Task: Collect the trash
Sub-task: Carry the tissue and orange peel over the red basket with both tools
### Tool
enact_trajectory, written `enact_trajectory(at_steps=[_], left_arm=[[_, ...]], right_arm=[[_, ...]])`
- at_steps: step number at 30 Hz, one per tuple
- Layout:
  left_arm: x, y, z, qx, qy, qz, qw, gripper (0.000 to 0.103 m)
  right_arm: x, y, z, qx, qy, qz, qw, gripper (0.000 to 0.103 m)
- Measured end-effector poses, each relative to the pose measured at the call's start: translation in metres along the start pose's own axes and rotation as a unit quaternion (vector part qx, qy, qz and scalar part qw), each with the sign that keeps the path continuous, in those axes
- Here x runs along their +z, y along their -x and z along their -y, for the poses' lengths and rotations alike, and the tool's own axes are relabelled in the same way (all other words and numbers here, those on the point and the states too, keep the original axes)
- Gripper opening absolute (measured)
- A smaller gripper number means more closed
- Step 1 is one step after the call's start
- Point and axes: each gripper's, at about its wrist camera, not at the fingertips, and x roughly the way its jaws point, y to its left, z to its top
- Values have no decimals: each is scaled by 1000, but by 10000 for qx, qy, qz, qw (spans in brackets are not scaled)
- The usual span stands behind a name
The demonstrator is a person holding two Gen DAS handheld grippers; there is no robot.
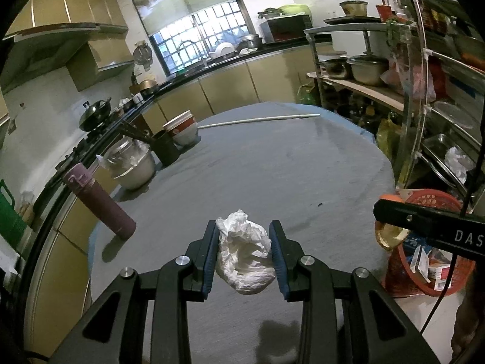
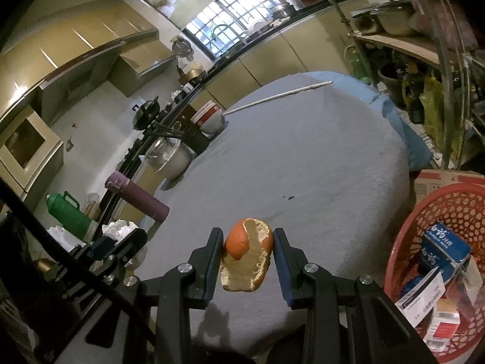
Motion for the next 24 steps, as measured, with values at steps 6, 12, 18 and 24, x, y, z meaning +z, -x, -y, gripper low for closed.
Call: enact_trajectory(at_steps=[6, 12, 18, 24], left_arm=[[3, 0, 9, -69, -77, -5, 9999, 35], [5, -1, 18, -133, -120, -9, 9998, 35], [7, -1, 26, -194, -174, -15, 9997, 35], [9, -1, 37, -279, -247, -16, 9993, 35]], right_arm=[[3, 10, 14, -72, -107, 82, 9999, 36], [2, 22, 25, -151, -175, 151, 9996, 36], [0, 32, 41, -255, -310, 178, 9990, 36], [-3, 43, 55, -380, -425, 252, 9981, 36]])
